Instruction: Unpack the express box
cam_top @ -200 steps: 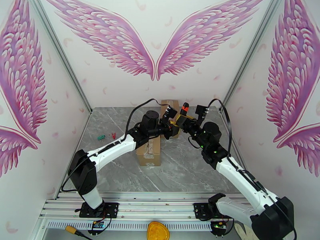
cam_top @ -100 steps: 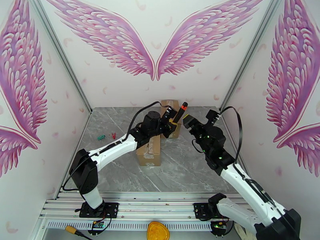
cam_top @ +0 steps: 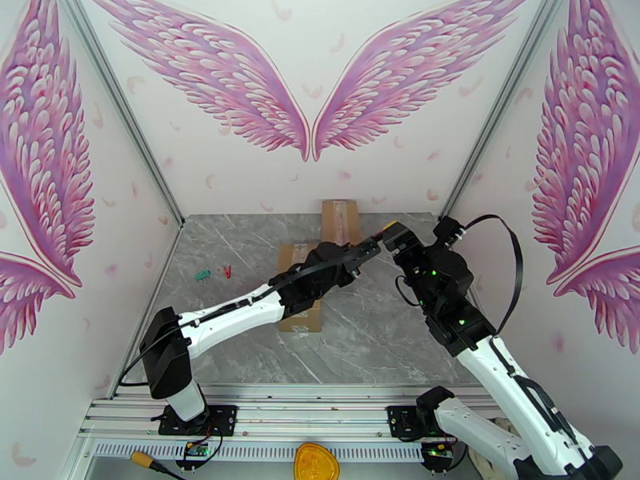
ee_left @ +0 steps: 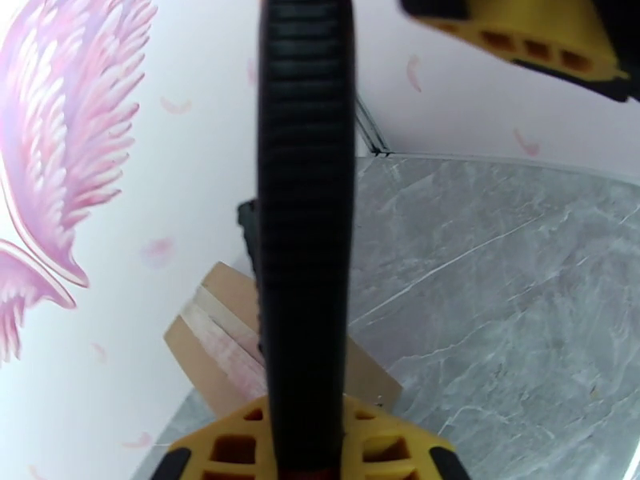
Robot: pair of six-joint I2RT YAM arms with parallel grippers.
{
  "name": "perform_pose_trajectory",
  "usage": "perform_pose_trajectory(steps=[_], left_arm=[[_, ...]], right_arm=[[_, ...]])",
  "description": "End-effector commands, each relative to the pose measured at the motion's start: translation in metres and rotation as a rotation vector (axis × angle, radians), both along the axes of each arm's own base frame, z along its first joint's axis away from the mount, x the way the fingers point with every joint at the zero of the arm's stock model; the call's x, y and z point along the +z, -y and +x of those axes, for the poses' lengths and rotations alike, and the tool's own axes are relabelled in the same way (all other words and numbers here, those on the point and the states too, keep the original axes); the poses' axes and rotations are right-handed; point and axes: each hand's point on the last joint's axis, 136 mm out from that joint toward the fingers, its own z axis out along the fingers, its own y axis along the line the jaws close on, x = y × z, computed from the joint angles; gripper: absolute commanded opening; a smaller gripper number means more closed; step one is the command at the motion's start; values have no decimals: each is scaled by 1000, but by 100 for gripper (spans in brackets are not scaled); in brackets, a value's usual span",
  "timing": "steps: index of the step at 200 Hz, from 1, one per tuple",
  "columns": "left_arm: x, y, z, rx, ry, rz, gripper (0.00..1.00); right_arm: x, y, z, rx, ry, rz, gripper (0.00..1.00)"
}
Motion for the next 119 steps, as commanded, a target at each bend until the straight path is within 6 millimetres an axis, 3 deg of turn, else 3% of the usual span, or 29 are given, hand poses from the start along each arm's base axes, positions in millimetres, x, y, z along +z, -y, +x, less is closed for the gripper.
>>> perform_pose_trajectory(steps=[1, 61, 119], left_arm=[[34, -22, 4, 109, 168, 39, 0], [43, -17, 2, 185, 364, 169, 0], [49, -16, -3, 211, 420, 189, 0]], right_arm=[[-2, 3, 0, -15, -35, 18, 67], [-25, 4, 3, -24, -114, 80, 54], [-34, 9, 5, -54, -102, 126, 28]])
